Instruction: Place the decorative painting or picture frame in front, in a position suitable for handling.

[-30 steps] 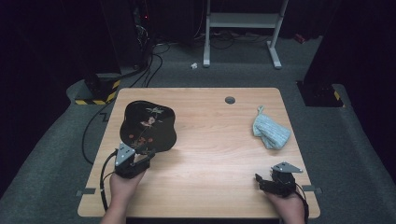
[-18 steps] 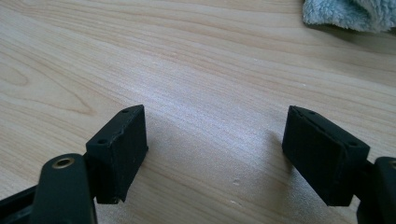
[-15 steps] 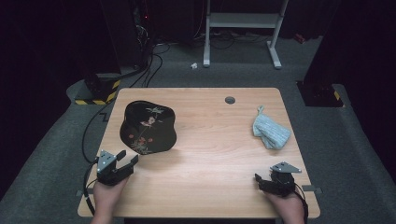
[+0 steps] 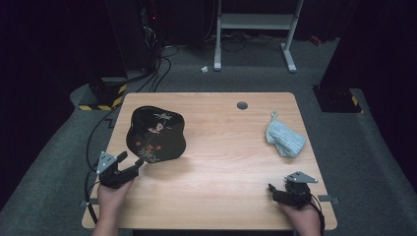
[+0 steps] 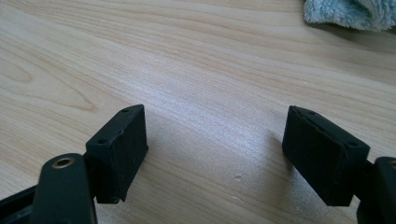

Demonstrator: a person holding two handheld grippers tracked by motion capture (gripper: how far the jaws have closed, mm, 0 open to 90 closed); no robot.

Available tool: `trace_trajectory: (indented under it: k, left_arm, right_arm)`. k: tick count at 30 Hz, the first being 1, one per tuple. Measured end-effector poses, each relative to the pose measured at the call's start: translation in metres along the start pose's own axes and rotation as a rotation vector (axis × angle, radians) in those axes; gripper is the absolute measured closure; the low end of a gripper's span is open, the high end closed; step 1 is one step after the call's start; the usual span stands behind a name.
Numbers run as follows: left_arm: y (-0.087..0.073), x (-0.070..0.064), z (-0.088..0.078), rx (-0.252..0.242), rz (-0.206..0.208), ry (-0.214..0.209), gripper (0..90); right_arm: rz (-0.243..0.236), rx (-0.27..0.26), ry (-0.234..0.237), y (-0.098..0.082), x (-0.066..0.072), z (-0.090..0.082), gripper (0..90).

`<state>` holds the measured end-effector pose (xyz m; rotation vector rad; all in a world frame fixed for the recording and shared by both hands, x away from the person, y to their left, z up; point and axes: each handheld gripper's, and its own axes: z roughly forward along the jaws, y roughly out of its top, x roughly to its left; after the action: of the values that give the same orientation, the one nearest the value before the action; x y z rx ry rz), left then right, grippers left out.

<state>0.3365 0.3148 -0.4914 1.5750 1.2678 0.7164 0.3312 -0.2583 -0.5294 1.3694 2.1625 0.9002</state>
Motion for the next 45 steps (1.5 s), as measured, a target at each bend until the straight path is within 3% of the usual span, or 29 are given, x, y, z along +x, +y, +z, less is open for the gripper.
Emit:
trace_trajectory:
  k: [2,4,10,19,24,36,39,45]
  left_arm:
    - [0.002,0.006,0.008,-0.009,-0.025,-0.023,26.0]
    - [0.004,0.007,0.013,-0.006,-0.020,-0.032,24.8]
    - [0.005,0.009,0.028,0.014,-0.031,-0.025,25.0]
    - [0.004,0.013,0.032,0.027,-0.024,-0.036,35.3]
    - [0.004,0.014,0.032,0.025,-0.036,-0.048,37.0]
    - [-0.002,0.007,0.023,0.008,0.020,-0.037,39.5]
    - [-0.004,0.005,0.019,0.005,0.015,-0.045,39.6]
    - [-0.010,0.001,0.011,0.005,0.047,-0.054,40.6]
  right_arm:
    - [0.000,0.000,0.000,0.000,0.000,0.000,21.8]
    - [0.000,0.000,0.000,0.000,0.000,0.000,21.9]
    - [0.000,0.000,0.000,0.000,0.000,0.000,21.9]
    - [0.000,-0.001,-0.002,0.000,0.000,0.000,22.1]
    - [0.001,-0.001,-0.002,0.000,0.000,0.000,22.1]
    - [0.001,-0.001,-0.001,0.000,0.000,0.000,22.2]
    - [0.000,-0.001,-0.001,0.000,0.000,0.000,22.2]
    - [-0.004,-0.002,0.002,0.000,0.000,0.001,22.3]
